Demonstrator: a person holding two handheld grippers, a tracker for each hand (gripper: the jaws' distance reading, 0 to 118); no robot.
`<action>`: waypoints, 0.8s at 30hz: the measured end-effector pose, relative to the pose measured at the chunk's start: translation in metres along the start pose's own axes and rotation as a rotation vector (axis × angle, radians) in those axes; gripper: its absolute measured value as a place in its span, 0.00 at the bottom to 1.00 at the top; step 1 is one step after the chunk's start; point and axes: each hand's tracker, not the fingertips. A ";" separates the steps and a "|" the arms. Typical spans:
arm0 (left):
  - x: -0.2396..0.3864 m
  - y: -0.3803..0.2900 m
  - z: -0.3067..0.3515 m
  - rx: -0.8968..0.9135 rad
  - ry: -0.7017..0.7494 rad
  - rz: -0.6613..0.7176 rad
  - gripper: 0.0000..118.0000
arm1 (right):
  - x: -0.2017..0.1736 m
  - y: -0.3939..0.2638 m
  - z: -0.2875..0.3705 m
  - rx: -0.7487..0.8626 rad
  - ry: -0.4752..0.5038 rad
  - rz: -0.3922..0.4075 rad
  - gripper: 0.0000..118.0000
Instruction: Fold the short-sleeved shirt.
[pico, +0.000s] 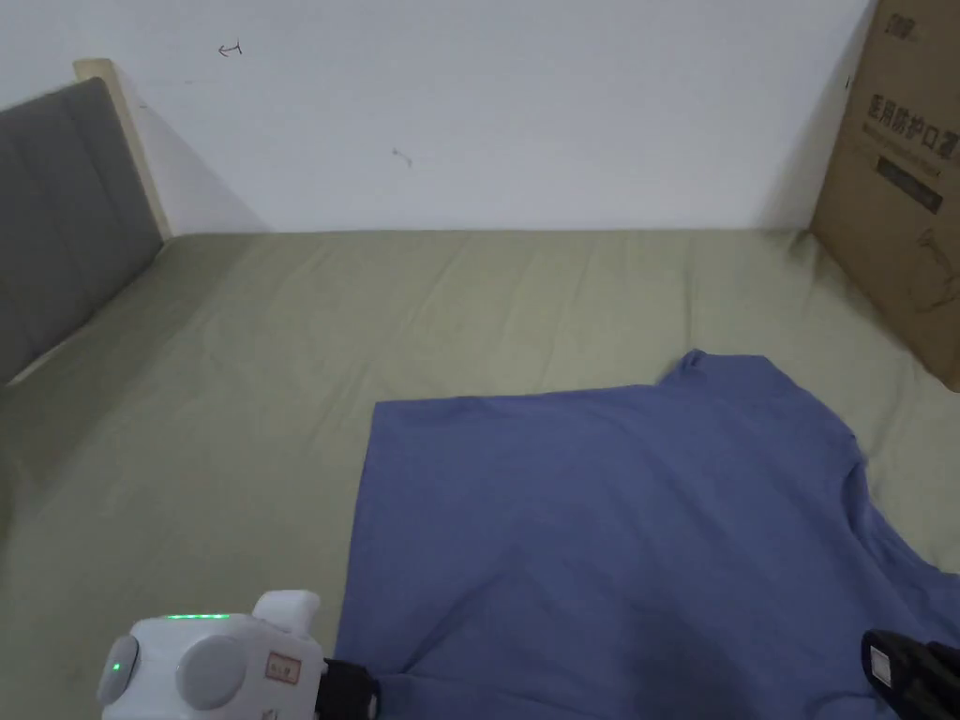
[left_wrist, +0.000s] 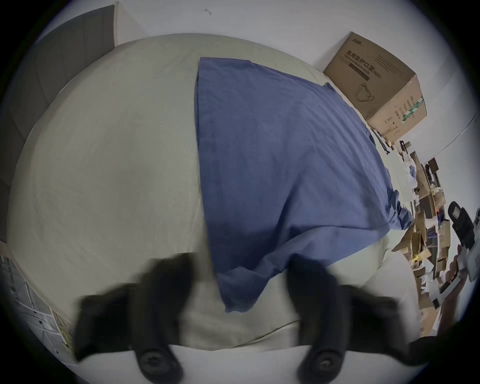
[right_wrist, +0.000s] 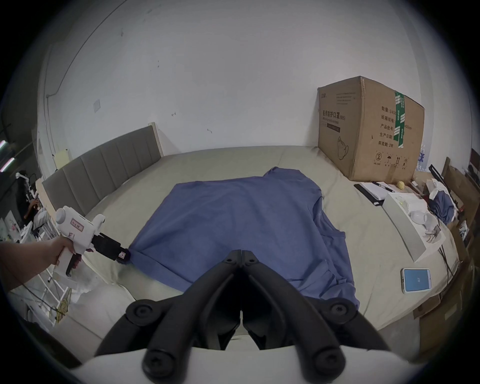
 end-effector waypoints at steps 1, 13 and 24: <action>0.003 -0.005 0.000 0.030 0.038 -0.028 0.15 | 0.001 0.000 -0.002 -0.006 -0.003 -0.004 0.00; 0.021 -0.061 0.042 0.462 0.040 -0.251 0.03 | 0.084 -0.009 -0.025 -0.106 -0.119 -0.188 0.00; 0.045 -0.063 0.048 0.461 0.070 -0.213 0.03 | 0.183 -0.062 -0.074 -0.464 -0.220 -0.314 0.93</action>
